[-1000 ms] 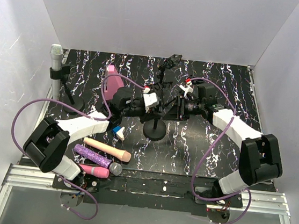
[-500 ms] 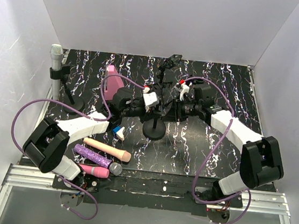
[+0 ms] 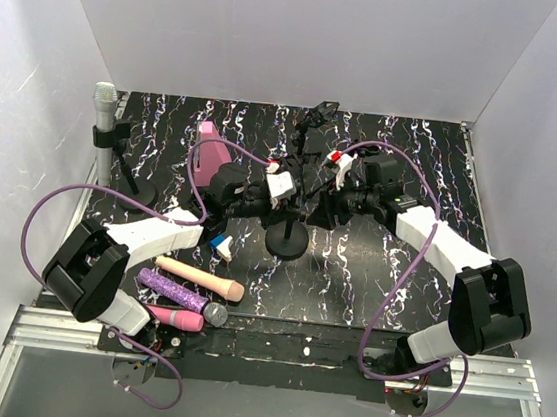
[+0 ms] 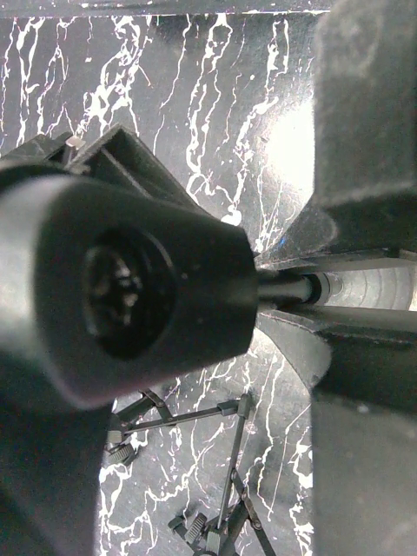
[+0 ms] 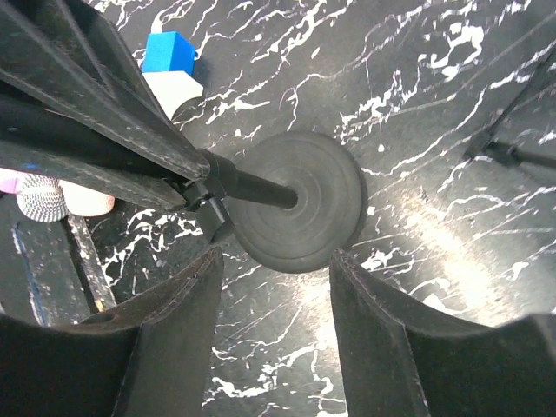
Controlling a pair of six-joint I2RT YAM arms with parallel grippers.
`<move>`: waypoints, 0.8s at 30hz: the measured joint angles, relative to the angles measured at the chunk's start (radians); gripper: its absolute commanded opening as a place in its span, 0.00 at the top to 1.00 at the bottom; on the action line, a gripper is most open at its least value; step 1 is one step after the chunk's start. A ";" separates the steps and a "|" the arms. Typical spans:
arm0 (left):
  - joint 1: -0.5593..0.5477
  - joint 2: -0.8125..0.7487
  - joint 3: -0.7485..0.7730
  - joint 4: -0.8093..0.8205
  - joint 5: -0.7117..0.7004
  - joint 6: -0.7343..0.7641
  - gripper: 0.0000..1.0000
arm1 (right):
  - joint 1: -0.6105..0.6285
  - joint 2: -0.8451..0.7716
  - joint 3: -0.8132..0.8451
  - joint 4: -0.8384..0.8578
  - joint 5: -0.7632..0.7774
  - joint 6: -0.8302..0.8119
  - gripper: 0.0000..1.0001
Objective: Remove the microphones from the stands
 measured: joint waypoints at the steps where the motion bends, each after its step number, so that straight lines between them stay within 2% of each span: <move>1: 0.000 0.000 0.000 0.000 0.002 0.002 1.00 | -0.003 0.000 0.006 -0.001 -0.014 -0.026 0.41; 10: 0.000 0.000 0.000 -0.002 0.010 0.009 1.00 | -0.005 0.042 0.113 -0.015 -0.142 -0.198 0.43; 17: 0.000 0.000 0.000 -0.002 0.011 0.009 1.00 | 0.004 0.071 0.131 -0.097 -0.203 -0.340 0.47; 24: 0.000 0.000 0.000 -0.002 0.011 0.010 1.00 | 0.023 0.070 0.132 -0.181 -0.226 -0.479 0.67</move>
